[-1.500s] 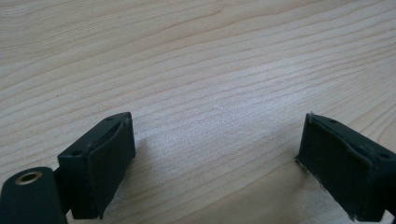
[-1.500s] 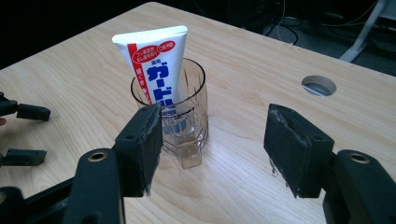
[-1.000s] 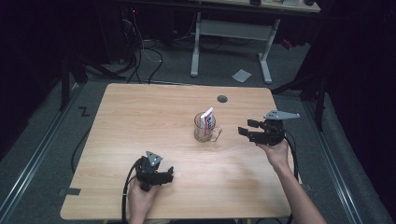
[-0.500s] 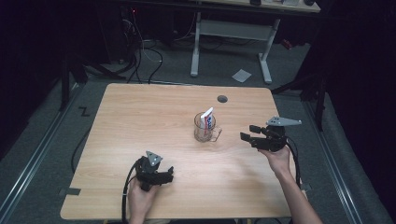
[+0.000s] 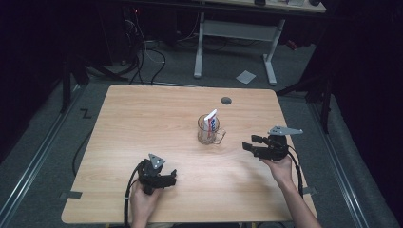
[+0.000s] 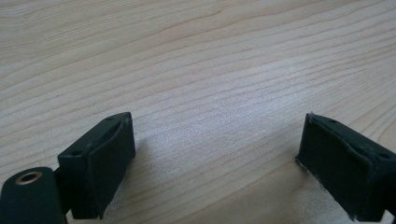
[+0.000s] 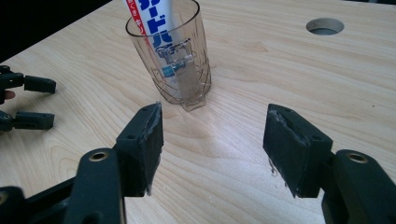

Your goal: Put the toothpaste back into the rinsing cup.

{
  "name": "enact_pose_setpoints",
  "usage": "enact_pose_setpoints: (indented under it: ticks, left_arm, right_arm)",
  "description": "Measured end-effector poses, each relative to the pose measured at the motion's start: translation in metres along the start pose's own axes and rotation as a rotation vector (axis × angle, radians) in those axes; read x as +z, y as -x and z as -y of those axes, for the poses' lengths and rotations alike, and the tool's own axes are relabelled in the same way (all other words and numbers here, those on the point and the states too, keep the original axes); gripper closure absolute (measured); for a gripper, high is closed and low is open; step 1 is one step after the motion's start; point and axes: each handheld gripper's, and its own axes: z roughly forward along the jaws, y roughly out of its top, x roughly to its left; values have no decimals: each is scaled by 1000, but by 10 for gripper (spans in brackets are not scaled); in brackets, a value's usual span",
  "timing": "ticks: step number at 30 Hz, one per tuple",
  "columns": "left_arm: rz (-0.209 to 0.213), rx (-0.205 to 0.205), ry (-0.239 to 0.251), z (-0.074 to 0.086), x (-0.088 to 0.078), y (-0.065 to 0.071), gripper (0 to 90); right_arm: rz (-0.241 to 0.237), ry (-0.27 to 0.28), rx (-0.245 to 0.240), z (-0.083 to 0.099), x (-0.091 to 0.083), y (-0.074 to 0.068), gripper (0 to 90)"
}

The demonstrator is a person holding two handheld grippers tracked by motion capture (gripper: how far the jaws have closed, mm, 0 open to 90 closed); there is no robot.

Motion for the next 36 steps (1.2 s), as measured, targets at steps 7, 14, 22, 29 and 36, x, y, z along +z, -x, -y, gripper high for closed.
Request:
enact_pose_setpoints:
  ticks: [7, 14, 22, 29, 36]
  left_arm:
    - [0, 0, 0, 0, 0, 0, 110]
    - [0, 0, 0, 0, 0, 0, 110]
    - [2, 2, 0, 0, 0, 0, 110]
    - [2, 2, 0, 0, 0, 0, 110]
    - [2, 2, 0, 0, 0, 0, 110]
  right_arm:
    - [-9, -18, -3, 8, 4, -4, 382]
    - [-6, -54, -36, 11, 15, -12, 380]
    - [1, -89, -57, 15, 28, -18, 379]
    - [10, -105, -68, 21, 39, -20, 383]
    - [42, -138, -84, 30, 45, -20, 382]
